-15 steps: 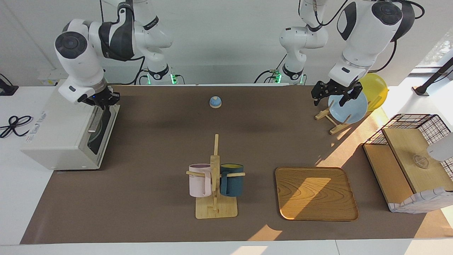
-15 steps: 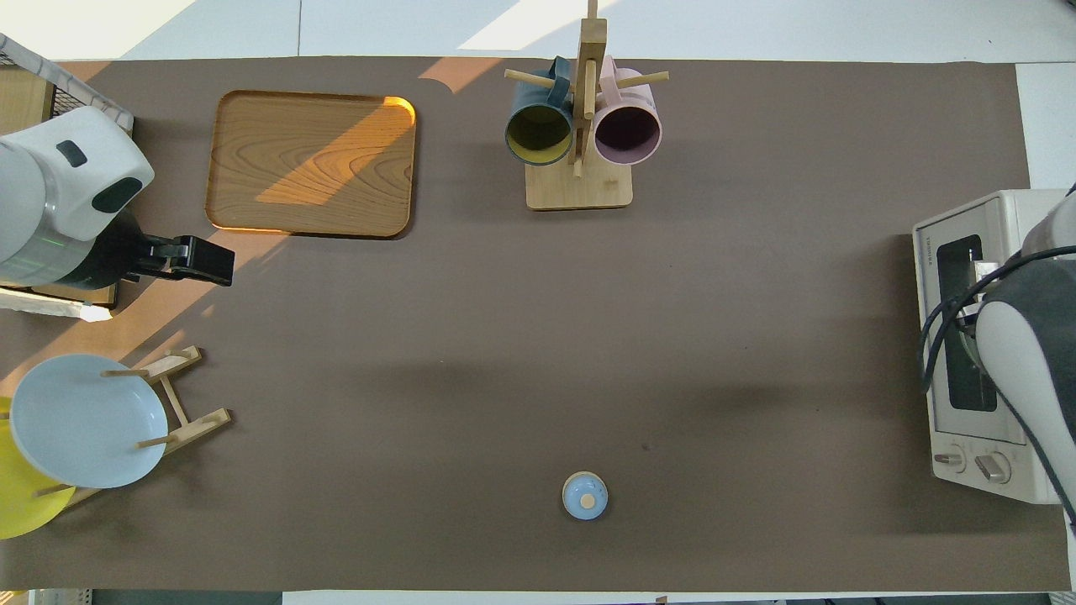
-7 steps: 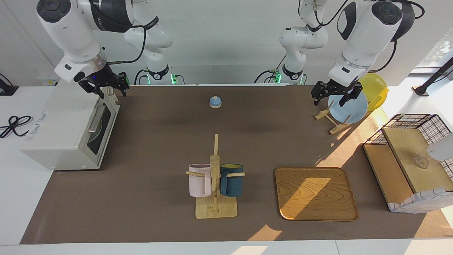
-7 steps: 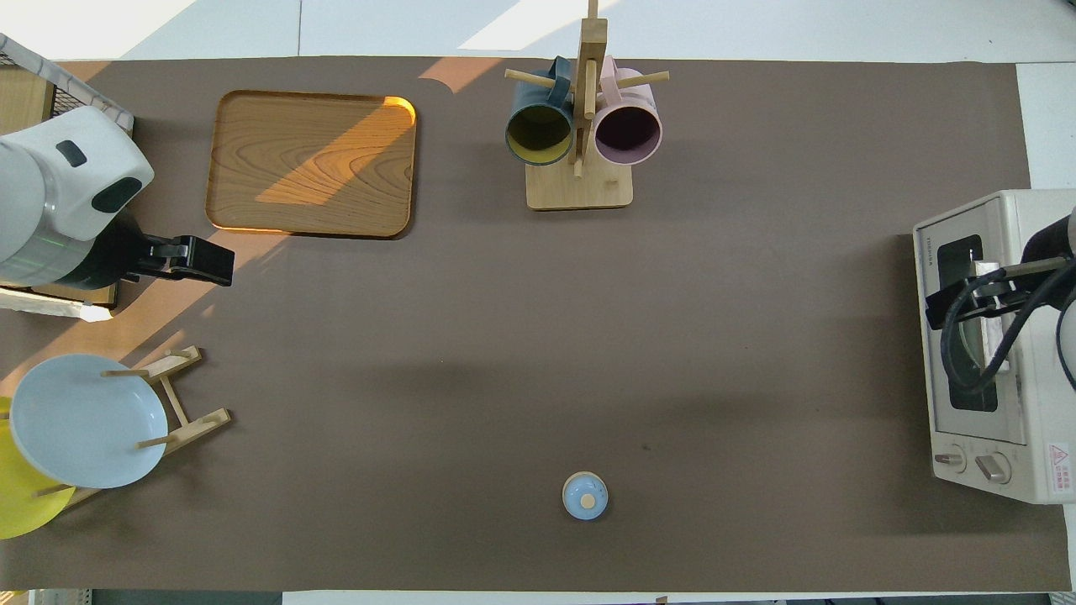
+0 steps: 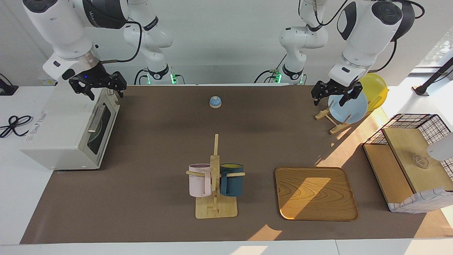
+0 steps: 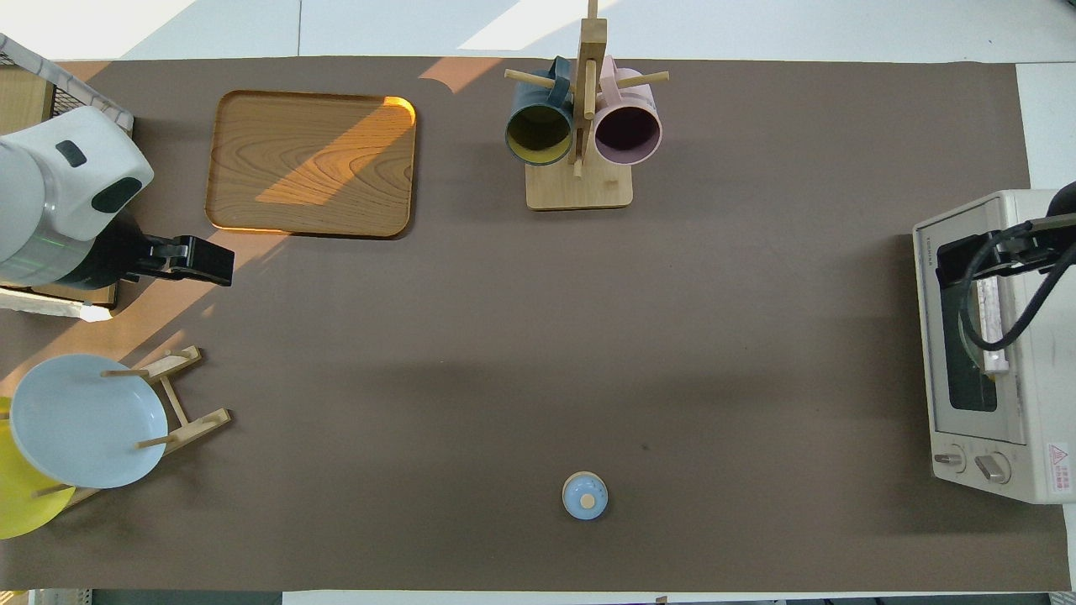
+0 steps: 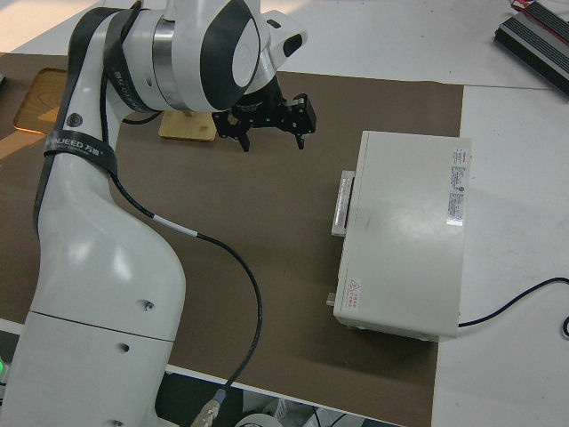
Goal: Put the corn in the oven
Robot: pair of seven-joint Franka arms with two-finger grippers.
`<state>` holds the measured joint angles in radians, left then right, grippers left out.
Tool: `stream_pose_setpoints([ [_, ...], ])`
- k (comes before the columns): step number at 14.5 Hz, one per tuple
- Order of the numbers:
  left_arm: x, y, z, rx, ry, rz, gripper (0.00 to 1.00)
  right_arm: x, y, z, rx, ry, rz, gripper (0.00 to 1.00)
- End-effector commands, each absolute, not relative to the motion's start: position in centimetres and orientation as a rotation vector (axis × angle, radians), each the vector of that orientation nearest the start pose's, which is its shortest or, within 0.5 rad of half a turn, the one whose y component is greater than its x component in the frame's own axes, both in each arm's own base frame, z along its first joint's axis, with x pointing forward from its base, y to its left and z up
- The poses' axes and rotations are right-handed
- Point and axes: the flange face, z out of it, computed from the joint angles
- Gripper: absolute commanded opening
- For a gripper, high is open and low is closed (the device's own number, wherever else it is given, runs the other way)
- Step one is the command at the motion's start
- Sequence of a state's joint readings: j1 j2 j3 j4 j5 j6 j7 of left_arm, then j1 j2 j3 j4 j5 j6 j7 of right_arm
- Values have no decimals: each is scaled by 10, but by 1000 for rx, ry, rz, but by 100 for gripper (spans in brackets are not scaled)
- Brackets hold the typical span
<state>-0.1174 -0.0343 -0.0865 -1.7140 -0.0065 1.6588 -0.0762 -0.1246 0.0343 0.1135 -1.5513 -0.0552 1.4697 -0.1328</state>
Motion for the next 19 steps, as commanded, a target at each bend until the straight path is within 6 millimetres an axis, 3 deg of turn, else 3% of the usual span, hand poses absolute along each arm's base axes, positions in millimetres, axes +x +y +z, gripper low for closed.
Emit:
stream_pose_setpoints([
  [1,532,-109,586,-3121,202,17,100,561,-12,605,-3160,-142,213,100],
  [3,533,-108,586,-3122,200,14,100,558,1,607,-3162,-175,218,100],
  [8,532,-109,586,-3121,202,14,100,545,6,604,-3159,-180,260,100],
  [13,532,-109,587,-3122,202,12,100,547,-10,603,-3154,-125,242,100],
  [19,532,-109,587,-3122,202,12,100,553,-5,604,-3154,-142,176,100],
])
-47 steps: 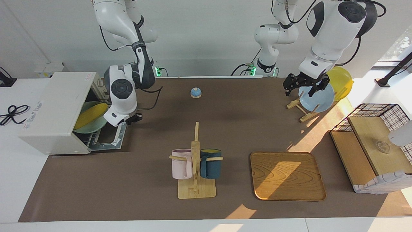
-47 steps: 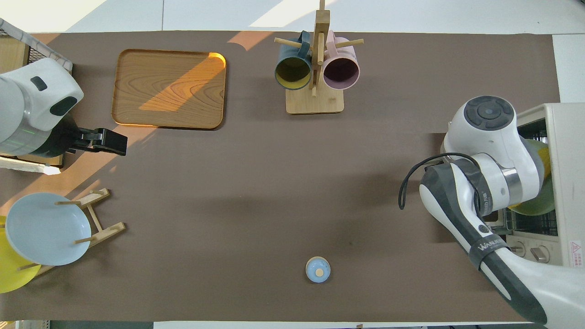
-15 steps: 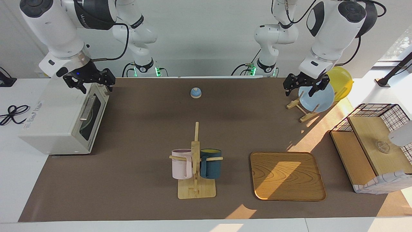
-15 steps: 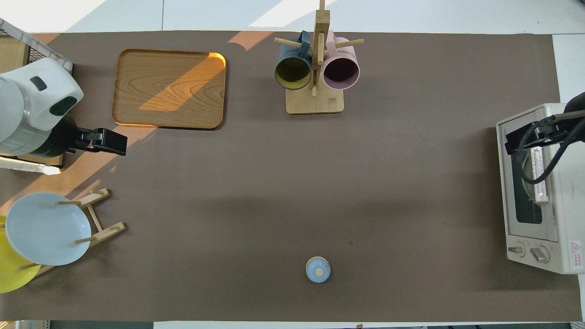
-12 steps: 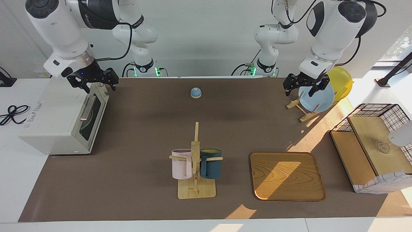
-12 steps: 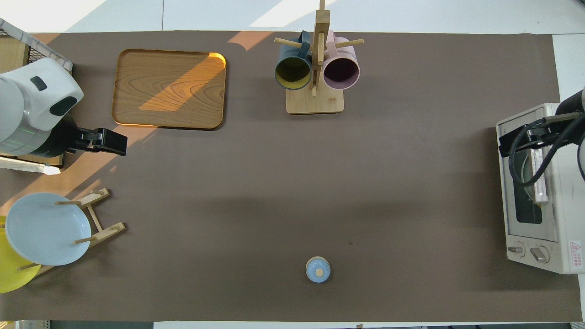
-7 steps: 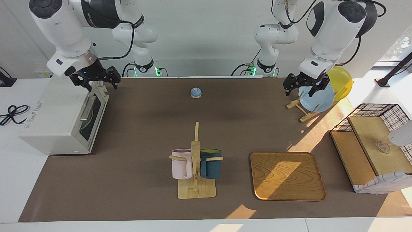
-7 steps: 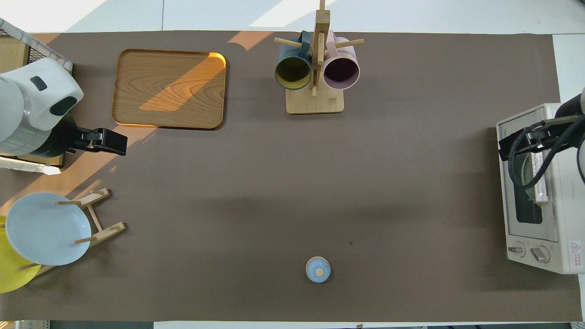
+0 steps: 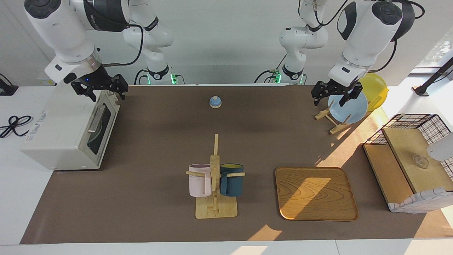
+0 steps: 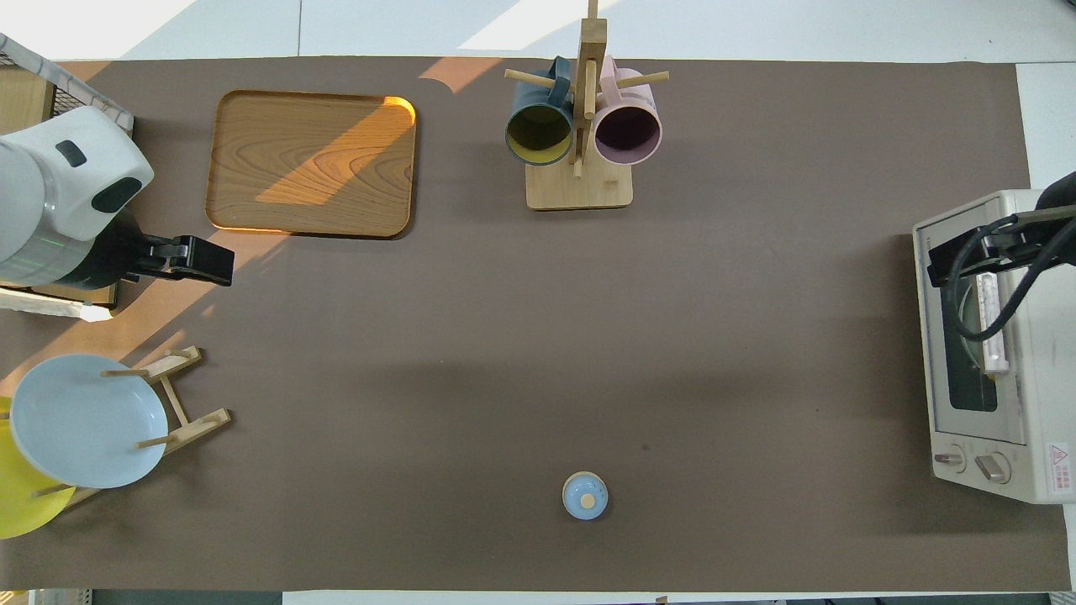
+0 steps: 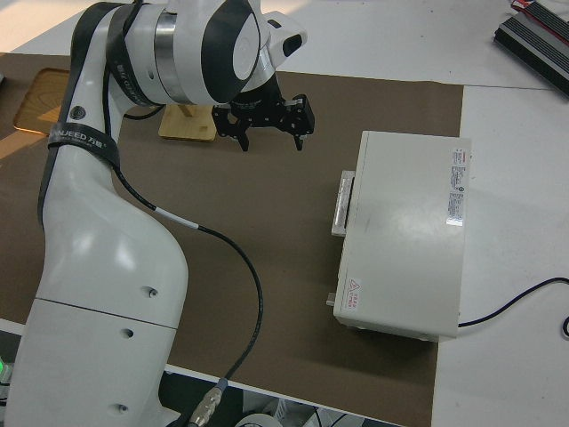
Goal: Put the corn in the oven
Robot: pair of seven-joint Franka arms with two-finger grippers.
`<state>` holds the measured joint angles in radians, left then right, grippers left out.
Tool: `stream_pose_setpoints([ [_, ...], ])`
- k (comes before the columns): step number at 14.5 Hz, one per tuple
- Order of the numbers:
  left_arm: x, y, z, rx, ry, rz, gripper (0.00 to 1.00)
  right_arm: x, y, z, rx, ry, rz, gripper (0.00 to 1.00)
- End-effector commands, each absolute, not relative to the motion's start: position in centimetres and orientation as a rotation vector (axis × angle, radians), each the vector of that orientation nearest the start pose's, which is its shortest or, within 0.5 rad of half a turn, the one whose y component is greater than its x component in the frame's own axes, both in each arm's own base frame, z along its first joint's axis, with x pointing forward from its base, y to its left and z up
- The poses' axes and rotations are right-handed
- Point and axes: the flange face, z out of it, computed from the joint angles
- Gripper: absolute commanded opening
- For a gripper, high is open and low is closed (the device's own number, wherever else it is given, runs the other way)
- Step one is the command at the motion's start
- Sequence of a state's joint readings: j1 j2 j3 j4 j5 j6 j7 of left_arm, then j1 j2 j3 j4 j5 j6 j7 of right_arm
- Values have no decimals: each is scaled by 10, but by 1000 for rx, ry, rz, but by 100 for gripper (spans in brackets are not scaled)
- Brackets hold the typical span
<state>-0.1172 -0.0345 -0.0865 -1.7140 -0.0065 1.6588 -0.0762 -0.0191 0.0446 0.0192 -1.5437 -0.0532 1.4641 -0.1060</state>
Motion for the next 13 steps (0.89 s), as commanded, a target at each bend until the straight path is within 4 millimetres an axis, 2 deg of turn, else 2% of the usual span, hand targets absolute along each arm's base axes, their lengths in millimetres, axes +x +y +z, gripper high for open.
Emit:
stream_pose_setpoints([
  [1,532,-109,587,-3122,202,12,100,554,-6,604,-3156,-139,167,100],
  [5,532,-109,586,-3121,202,14,100,555,-23,602,-3155,-96,155,100],
  [13,532,-109,587,-3122,202,12,100,555,-15,602,-3157,-118,155,100],
])
